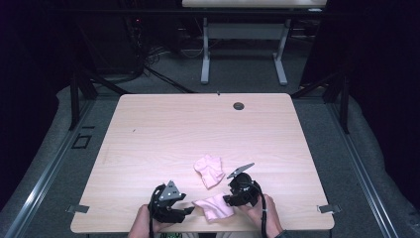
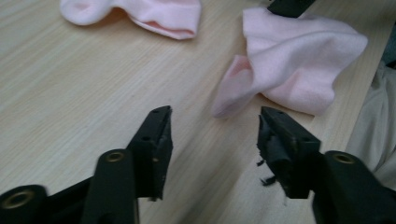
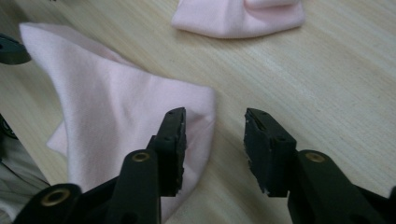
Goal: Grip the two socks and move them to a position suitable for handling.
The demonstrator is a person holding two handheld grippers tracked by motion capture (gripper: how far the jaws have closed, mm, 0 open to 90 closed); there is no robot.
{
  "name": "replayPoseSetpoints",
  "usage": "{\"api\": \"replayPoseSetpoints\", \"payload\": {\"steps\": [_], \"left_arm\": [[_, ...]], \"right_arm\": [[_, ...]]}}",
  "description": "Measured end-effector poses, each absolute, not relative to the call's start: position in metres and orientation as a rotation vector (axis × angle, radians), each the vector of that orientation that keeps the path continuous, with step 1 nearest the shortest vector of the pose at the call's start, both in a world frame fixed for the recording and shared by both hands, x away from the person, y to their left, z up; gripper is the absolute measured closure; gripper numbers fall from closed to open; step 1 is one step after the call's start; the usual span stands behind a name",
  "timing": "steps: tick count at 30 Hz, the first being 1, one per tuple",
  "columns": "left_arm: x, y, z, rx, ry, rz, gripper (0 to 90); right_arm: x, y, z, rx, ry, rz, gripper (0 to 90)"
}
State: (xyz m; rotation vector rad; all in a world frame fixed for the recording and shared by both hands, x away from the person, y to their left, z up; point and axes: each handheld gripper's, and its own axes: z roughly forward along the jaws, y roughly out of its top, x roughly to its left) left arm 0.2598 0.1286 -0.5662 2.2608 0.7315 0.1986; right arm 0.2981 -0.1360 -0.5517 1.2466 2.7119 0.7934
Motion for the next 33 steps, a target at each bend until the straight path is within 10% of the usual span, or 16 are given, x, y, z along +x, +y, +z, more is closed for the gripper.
{"api": "replayPoseSetpoints", "payload": {"steps": [9, 33], "left_arm": [[0.258, 0.112, -0.57, 2.284, 0.716, 0.211, 85.9], [0.264, 0.105, -0.507, 2.226, 0.768, 0.143, 86.9]], "right_arm": [[0.295, -0.138, -0.559, 1.265, 2.709, 0.851, 83.9], [0.285, -0.174, -0.467, 1.212, 2.398, 0.967, 85.8]]}}
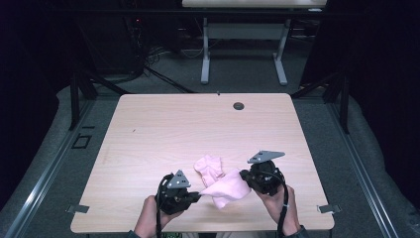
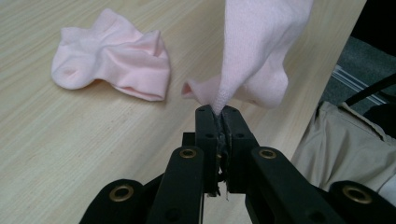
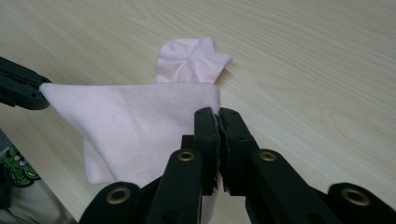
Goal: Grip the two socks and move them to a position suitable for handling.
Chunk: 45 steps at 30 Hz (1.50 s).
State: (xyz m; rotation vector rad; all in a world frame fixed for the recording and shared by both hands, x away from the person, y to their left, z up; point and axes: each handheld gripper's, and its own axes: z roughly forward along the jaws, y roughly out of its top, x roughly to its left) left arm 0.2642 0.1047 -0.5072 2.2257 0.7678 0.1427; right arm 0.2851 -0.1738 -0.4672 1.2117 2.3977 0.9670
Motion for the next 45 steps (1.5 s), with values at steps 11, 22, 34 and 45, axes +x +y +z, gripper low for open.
{"api": "replayPoseSetpoints", "payload": {"steps": [11, 22, 34, 45], "left_arm": [[0.292, 0.096, -0.525, 2.281, 0.892, 0.174, 70.3], [0.291, 0.113, -0.539, 2.277, 1.034, 0.191, 49.9], [0.271, 0.136, -0.546, 2.206, 1.141, 0.127, 39.0], [0.244, 0.092, -0.553, 2.323, 0.976, 0.098, 36.2]], "right_arm": [[0.272, -0.173, -0.451, 1.184, 2.382, 1.014, 85.7], [0.28, -0.119, -0.494, 1.117, 2.641, 0.977, 79.1], [0.301, -0.142, -0.498, 1.164, 2.59, 1.037, 52.2], [0.322, -0.133, -0.548, 1.117, 2.682, 0.779, 55.3]]}}
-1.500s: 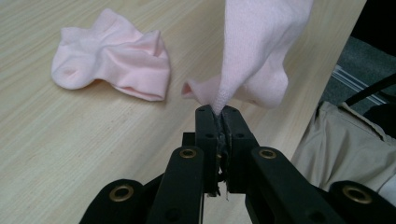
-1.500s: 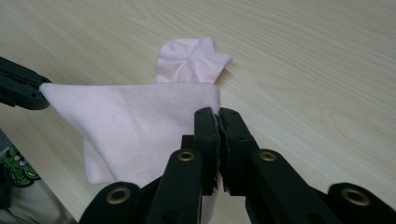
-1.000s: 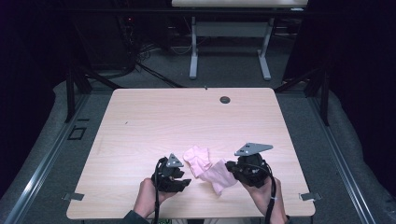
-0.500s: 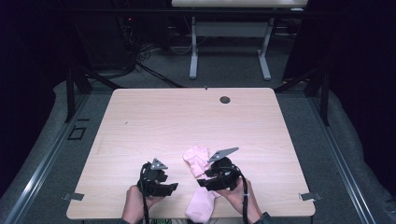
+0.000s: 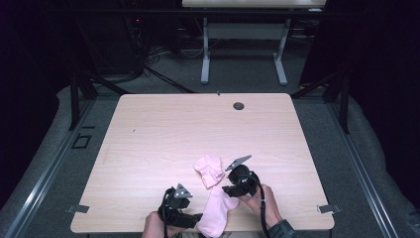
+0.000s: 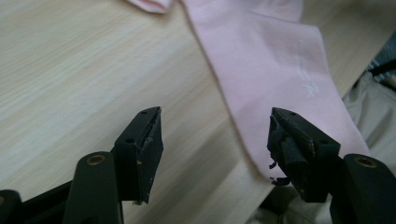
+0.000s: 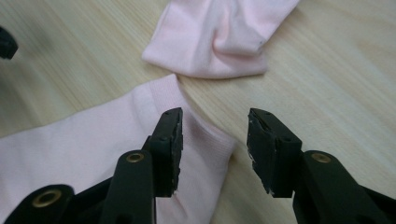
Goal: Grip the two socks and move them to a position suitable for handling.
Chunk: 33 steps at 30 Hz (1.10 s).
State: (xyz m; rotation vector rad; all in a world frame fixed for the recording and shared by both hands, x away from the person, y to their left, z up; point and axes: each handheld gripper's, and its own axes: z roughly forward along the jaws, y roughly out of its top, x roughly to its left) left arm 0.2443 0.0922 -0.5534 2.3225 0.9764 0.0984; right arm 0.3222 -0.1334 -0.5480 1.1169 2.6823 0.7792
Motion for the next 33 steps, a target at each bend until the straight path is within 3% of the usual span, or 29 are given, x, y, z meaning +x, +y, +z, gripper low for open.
{"api": "replayPoseSetpoints", "payload": {"steps": [6, 13, 20, 25, 33], "left_arm": [[0.238, 0.069, -0.553, 2.408, 0.855, 0.147, 45.5], [0.235, 0.052, -0.56, 2.497, 0.778, 0.176, 60.2], [0.231, 0.055, -0.562, 2.46, 0.772, 0.187, 86.1], [0.234, 0.06, -0.56, 2.476, 0.771, 0.232, 87.9], [0.272, 0.078, -0.539, 2.471, 0.748, 0.266, 87.7]], "right_arm": [[0.322, -0.13, -0.558, 1.112, 2.678, 0.738, 58.5], [0.317, -0.131, -0.56, 1.092, 2.669, 0.746, 68.5], [0.312, -0.134, -0.561, 1.107, 2.683, 0.821, 81.4], [0.308, -0.138, -0.557, 1.139, 2.666, 0.859, 83.0], [0.291, -0.148, -0.536, 1.239, 2.583, 0.873, 82.8]]}}
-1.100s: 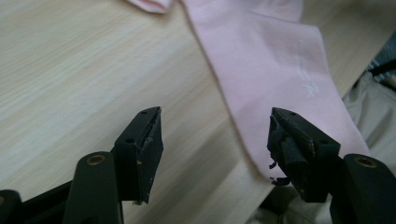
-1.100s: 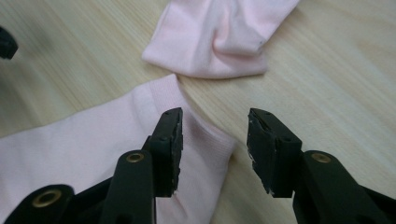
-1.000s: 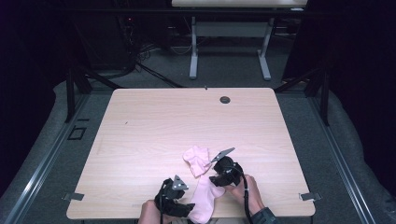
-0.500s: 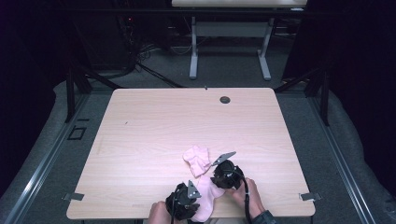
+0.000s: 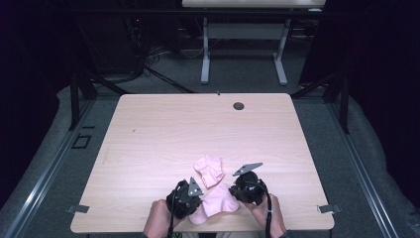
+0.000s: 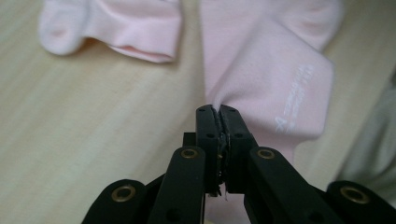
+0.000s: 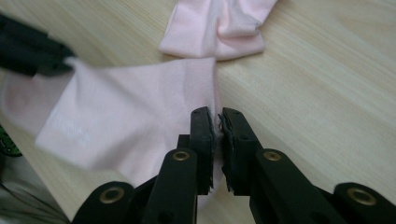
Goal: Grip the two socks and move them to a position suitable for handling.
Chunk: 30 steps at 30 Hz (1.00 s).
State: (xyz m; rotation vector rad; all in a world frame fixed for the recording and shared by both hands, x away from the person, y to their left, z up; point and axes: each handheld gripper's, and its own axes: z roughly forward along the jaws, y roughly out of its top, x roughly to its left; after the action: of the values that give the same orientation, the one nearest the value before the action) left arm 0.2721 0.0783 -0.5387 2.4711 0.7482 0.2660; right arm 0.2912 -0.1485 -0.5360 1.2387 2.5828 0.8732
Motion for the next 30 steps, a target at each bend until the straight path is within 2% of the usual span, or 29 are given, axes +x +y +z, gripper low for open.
{"api": "replayPoseSetpoints", "payload": {"steps": [4, 5, 6, 7, 9, 10, 14, 17, 20, 23, 24, 25, 27, 30], "left_arm": [[0.287, 0.078, -0.549, 2.493, 0.768, 0.203, 85.8], [0.287, 0.078, -0.549, 2.493, 0.768, 0.203, 80.3], [0.287, 0.078, -0.551, 2.493, 0.785, 0.204, 80.3], [0.286, 0.08, -0.551, 2.49, 0.803, 0.203, 65.9], [0.28, 0.091, -0.546, 2.436, 0.889, 0.228, 57.9], [0.28, 0.091, -0.546, 2.436, 0.889, 0.228, 53.1], [0.268, 0.107, -0.534, 2.365, 1.004, 0.242, 49.3], [0.258, 0.11, -0.533, 2.351, 1.042, 0.205, 46.8], [0.251, 0.108, -0.54, 2.374, 1.073, 0.18, 47.7], [0.25, 0.107, -0.552, 2.396, 1.101, 0.159, 58.8], [0.25, 0.107, -0.554, 2.403, 1.101, 0.165, 58.8], [0.251, 0.108, -0.557, 2.392, 1.102, 0.172, 68.1], [0.252, 0.109, -0.558, 2.379, 1.101, 0.175, 78.8], [0.253, 0.11, -0.559, 2.372, 1.101, 0.196, 85.9]], "right_arm": [[0.279, -0.148, -0.543, 1.312, 2.583, 0.819, 81.8], [0.279, -0.148, -0.543, 1.312, 2.583, 0.819, 81.8], [0.278, -0.147, -0.546, 1.332, 2.571, 0.815, 80.5], [0.278, -0.15, -0.549, 1.331, 2.571, 0.819, 76.5], [0.278, -0.155, -0.549, 1.346, 2.56, 0.846, 69.7], [0.278, -0.155, -0.549, 1.346, 2.56, 0.846, 69.7], [0.28, -0.162, -0.545, 1.328, 2.552, 0.875, 64.3], [0.282, -0.156, -0.547, 1.277, 2.578, 0.847, 63.2], [0.283, -0.151, -0.551, 1.256, 2.581, 0.832, 64.1], [0.284, -0.147, -0.557, 1.235, 2.607, 0.803, 67.9], [0.284, -0.146, -0.558, 1.238, 2.609, 0.806, 71.4], [0.283, -0.144, -0.561, 1.244, 2.61, 0.806, 75.4], [0.282, -0.145, -0.561, 1.243, 2.624, 0.817, 80.6], [0.282, -0.146, -0.562, 1.235, 2.622, 0.824, 83.2]]}}
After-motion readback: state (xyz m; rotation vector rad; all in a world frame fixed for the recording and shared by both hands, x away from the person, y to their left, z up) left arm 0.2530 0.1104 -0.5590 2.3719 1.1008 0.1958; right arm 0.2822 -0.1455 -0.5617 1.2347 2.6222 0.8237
